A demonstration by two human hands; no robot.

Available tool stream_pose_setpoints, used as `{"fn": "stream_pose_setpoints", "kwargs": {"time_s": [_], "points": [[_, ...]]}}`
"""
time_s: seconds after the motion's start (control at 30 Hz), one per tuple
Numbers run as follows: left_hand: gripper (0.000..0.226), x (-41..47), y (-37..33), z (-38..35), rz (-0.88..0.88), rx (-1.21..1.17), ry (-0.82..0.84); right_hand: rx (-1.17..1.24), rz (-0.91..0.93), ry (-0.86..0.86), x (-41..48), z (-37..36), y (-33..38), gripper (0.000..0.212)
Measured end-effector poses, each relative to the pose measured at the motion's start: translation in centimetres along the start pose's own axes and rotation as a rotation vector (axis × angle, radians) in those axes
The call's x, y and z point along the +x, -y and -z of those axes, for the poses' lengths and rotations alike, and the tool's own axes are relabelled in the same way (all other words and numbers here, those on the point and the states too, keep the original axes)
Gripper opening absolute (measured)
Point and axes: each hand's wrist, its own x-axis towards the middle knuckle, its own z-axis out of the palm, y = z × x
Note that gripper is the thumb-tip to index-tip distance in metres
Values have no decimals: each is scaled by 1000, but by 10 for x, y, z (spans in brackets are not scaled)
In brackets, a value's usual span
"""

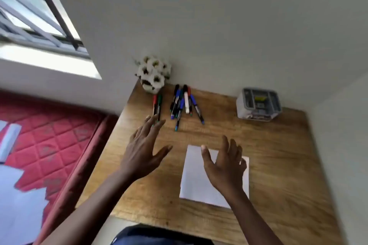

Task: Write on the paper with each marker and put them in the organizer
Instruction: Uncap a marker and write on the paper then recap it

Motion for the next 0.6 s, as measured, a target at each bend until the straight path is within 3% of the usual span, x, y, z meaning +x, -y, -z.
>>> {"fn": "stream_pose_setpoints", "kwargs": {"time_s": [0.2, 0.4, 0.6], "points": [[79, 4, 35, -57, 115, 119, 98, -257, -118, -89, 31, -63, -22, 93], [77, 10, 46, -84, 128, 236, 68, -387, 97, -199, 55, -81, -32, 95], [86, 7, 48, -87, 105, 272, 63, -390, 236, -174, 64, -82, -31, 96]]}}
